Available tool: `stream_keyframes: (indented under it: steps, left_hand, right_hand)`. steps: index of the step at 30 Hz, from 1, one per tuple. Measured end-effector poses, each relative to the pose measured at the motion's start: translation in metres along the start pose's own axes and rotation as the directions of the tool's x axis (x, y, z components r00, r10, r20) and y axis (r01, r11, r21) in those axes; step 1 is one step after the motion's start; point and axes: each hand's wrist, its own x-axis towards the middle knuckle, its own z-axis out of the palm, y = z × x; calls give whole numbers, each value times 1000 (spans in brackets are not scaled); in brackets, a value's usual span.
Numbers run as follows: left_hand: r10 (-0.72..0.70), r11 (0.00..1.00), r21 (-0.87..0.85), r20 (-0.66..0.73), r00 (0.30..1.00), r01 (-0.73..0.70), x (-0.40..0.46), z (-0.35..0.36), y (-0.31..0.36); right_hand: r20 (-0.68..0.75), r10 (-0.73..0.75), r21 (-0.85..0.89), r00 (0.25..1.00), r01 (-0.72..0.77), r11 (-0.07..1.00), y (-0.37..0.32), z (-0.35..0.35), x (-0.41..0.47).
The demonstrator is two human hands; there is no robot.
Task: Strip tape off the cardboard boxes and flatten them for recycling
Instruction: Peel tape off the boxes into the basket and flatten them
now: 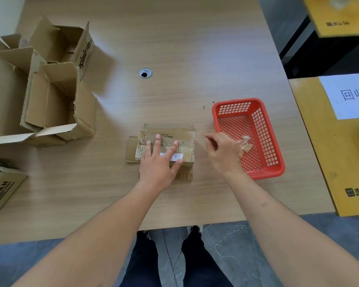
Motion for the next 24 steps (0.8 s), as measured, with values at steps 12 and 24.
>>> stream_keyframes:
  steps: [12,24]
  left_hand:
    - [99,994,-49,50,994,-97,4,-18,-21]
    - [26,991,-134,29,999,-22,5,-20,-10]
  right_hand:
    - [219,516,533,828,-545,647,-19,64,-37]
    - [383,608,703,696,-646,297,-11,67,-26]
